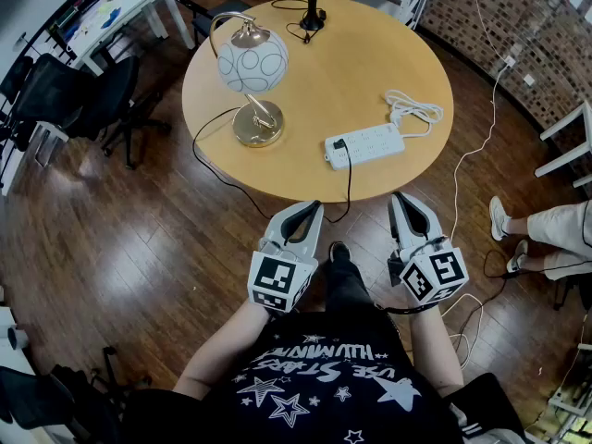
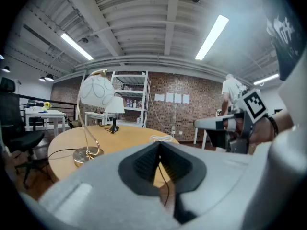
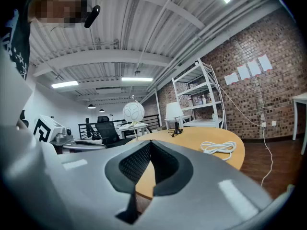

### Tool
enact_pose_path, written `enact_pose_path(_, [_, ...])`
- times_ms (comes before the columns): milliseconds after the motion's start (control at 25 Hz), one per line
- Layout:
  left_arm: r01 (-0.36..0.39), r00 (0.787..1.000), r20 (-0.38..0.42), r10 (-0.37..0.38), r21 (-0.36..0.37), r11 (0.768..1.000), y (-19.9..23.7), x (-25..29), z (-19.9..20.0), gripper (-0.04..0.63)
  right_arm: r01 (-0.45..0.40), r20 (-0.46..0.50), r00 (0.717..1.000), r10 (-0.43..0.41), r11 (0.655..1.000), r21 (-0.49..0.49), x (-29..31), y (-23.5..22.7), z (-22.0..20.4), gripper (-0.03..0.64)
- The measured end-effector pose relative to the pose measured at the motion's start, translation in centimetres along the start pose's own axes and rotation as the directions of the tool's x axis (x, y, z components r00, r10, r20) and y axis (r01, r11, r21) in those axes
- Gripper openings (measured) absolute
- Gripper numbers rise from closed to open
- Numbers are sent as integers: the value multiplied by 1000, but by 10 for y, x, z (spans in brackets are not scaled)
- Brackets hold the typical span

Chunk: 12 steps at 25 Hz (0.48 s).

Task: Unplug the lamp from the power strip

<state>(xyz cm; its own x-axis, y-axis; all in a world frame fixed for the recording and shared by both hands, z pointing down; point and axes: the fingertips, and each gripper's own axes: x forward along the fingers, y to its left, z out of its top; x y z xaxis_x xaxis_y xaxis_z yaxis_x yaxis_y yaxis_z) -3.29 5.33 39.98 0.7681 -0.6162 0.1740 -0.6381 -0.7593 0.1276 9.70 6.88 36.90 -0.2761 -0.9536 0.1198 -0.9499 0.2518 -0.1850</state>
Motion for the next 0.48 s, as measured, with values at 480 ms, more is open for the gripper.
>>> enact_pose_path(480, [-139, 962, -239, 134, -6, 990, 39, 149, -60, 3, -330, -264, 921, 286, 933, -140, 111, -99, -37, 8])
